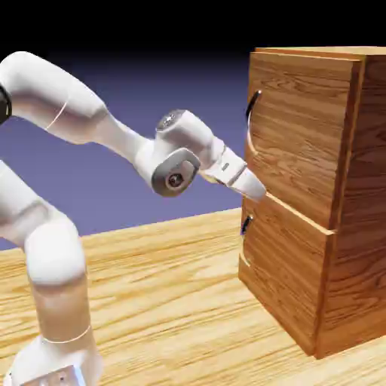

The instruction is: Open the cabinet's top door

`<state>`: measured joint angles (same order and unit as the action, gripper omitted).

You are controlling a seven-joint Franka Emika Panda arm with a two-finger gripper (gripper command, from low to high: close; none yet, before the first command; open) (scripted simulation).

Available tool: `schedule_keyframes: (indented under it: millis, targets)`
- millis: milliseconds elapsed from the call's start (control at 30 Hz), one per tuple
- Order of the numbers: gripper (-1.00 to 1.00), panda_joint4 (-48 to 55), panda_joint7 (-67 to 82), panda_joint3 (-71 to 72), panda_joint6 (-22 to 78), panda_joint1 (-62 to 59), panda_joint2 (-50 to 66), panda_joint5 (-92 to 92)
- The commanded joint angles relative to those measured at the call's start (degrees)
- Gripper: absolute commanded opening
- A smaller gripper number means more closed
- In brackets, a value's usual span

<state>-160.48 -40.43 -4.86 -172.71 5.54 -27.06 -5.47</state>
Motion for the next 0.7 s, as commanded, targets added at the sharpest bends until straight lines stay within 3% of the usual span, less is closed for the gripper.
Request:
schedule_keyframes:
  millis: [0,667]
  targets:
    - [0.00,0.19,0.75,-1.81,0.48,1.80,2.08,-2.03]
    - [0.00,4.07,15.79,-37.87,10.11,37.79,43.62,-42.56]
